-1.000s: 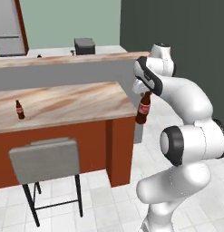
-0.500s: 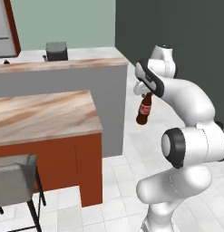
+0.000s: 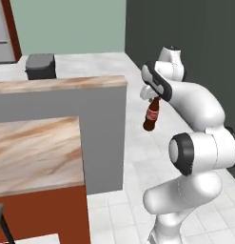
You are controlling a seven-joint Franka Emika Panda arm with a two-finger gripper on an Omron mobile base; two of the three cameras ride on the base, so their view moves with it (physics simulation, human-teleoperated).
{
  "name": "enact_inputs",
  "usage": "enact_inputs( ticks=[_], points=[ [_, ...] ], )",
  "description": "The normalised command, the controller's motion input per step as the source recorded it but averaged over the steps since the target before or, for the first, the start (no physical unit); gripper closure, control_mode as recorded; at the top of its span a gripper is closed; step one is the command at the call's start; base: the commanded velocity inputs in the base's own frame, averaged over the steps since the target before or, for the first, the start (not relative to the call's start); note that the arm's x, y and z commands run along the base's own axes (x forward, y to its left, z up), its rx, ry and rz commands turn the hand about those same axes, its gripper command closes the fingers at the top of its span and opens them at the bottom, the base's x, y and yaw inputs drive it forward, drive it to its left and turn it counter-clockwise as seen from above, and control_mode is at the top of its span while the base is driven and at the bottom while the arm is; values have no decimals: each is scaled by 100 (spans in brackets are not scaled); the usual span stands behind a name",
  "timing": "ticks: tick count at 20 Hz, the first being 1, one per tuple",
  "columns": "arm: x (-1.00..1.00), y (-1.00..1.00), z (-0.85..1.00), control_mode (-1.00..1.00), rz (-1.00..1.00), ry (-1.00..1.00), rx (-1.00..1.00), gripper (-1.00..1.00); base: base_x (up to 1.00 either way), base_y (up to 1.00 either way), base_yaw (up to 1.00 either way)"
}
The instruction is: Place the large bottle from the dining counter next to the other large bottle outside the sink, and place the small bottle from the dining counter next to the other small bottle inside the sink.
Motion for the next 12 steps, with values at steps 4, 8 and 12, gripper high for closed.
enact_inputs(
  ticks=[4,8,12],
  points=[
    [0,0,0,100,0,0,0,100,76,-80,10],
    [0,0,0,100,0,0,0,100,22,-99,5],
    [0,0,0,100,0,0,0,100,9,-99,3]
  ],
)
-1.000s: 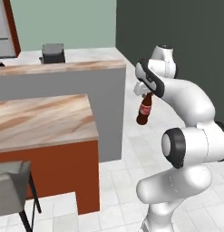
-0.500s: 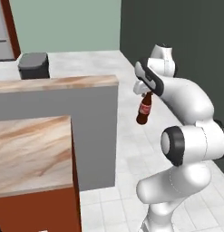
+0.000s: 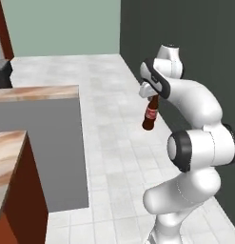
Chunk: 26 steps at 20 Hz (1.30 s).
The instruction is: Place the large bottle from the dining counter next to the other large bottle outside the sink, and place the small bottle from the dining counter next to the other small bottle inside the sink.
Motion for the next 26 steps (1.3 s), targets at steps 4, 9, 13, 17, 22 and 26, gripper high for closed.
enact_inputs(
  ticks=[4,9,13,17,22,26],
  points=[
    [0,0,0,100,0,0,0,100,51,-71,9],
    [0,0,0,100,0,0,0,100,73,-47,21],
    [0,0,0,100,0,0,0,100,80,-41,22],
    [0,0,0,100,0,0,0,100,87,-37,19],
    [0,0,0,100,0,0,0,100,86,-45,22],
    [0,0,0,100,0,0,0,100,89,-51,24]
  ],
)
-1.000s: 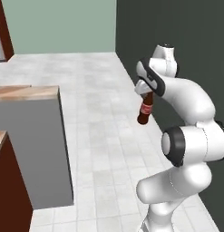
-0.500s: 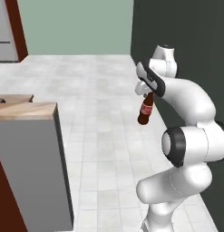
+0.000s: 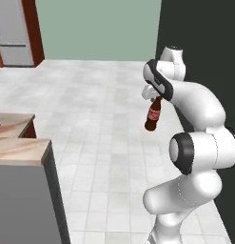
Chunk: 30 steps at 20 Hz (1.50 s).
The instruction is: Place the large bottle from the dining counter next to the other large bottle outside the sink, and place the small bottle from the dining counter next to the other small bottle inside the sink.
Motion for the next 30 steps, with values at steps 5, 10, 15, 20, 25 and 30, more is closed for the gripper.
enact_inputs(
  ticks=[5,10,15,20,25,30],
  points=[
    [0,0,0,100,0,0,0,100,78,-45,34],
    [0,0,0,100,0,0,0,100,68,-50,43],
    [0,0,0,100,0,0,0,100,70,-42,55],
    [0,0,0,100,0,0,0,100,68,-51,51],
    [0,0,0,100,0,0,0,100,46,-49,44],
    [0,0,0,100,0,0,0,100,35,-47,47]
  ],
)
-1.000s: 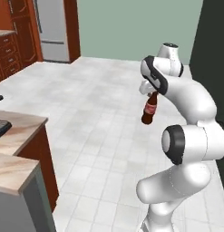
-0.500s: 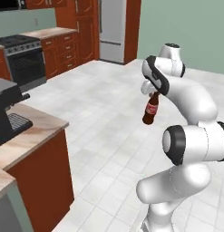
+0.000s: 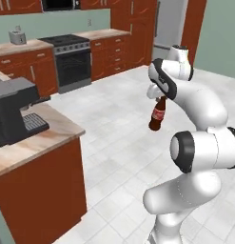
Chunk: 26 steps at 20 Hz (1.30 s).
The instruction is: Place the large bottle from the dining counter next to the other large bottle outside the sink, and place the small bottle from the dining counter next to the other small bottle inside the sink.
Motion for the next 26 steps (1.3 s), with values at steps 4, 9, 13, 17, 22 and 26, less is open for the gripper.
enact_inputs(
  ticks=[4,9,13,17,22,26],
  points=[
    [0,0,0,100,0,0,0,100,34,-55,48],
    [0,0,0,100,0,0,0,100,13,-50,45],
    [0,0,0,100,0,0,0,100,17,-52,49],
    [0,0,0,100,0,0,0,100,16,-54,59],
    [0,0,0,100,0,0,0,100,-1,-62,57],
    [0,0,0,100,0,0,0,100,-2,-68,52]
  ],
)
